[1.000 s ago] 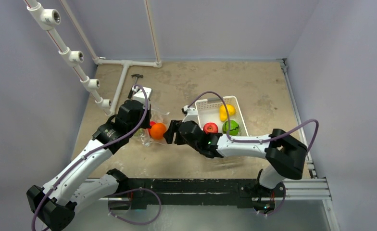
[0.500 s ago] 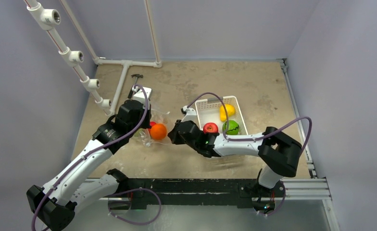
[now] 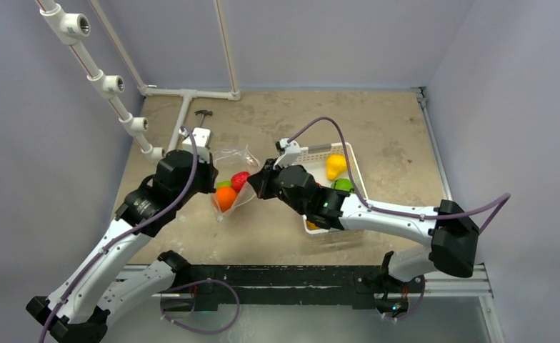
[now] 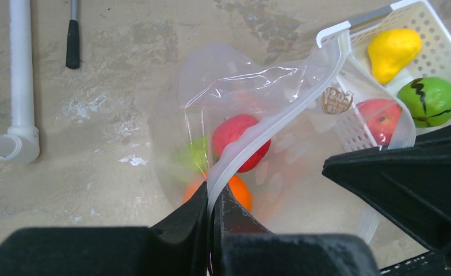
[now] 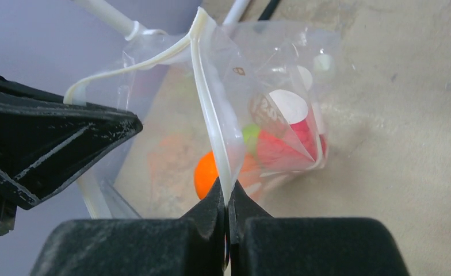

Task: Place the food in the zip-top bag and seal the zipper
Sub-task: Adjust the zipper food storage bag at the center of the board.

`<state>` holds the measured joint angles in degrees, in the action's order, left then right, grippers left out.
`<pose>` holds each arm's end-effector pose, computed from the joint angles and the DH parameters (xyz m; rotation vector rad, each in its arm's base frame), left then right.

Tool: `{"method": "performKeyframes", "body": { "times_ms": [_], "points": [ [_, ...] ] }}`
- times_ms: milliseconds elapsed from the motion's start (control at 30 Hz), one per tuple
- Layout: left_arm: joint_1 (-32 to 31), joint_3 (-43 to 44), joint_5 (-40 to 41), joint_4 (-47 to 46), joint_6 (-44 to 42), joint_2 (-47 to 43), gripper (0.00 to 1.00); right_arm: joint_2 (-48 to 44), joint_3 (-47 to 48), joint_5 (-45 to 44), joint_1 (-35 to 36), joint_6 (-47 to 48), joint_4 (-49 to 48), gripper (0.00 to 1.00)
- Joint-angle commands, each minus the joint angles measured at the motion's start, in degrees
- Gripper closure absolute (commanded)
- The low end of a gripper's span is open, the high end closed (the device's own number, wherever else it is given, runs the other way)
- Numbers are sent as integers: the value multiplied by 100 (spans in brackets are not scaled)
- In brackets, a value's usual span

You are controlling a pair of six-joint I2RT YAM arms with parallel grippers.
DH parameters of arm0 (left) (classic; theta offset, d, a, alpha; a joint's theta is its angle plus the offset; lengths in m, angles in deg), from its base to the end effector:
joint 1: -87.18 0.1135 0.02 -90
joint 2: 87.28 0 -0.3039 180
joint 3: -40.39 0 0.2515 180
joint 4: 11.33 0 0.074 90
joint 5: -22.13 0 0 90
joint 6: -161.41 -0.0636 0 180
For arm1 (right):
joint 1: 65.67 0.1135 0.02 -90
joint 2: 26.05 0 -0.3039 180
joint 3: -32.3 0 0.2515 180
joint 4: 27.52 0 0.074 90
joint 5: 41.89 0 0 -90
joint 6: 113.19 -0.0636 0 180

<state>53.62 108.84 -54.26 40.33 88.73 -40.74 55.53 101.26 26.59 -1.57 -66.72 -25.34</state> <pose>0.1434 -0.0772 0.3605 0.1514 2.0819 -0.2947 0.1737 0.3044 0.3252 -0.0658 1.9238 0.9702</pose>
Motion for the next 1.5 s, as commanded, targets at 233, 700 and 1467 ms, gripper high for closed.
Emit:
{"method": "performKeyframes", "body": {
  "times_ms": [233, 700, 1467],
  "points": [
    [-28, 993, -685, 1207, 298, -230, 100, -653, 1279, 431, -16, 1134, 1379, 100],
    [-28, -748, -1240, -644, 1336, 539, 100, 39, 369, 1597, -1191, 1147, 634, 100],
    [-27, -102, -1081, -801, 1513, 408, 100, -346, 648, 985, -1250, 1282, 1055, 100]
  ]
}}
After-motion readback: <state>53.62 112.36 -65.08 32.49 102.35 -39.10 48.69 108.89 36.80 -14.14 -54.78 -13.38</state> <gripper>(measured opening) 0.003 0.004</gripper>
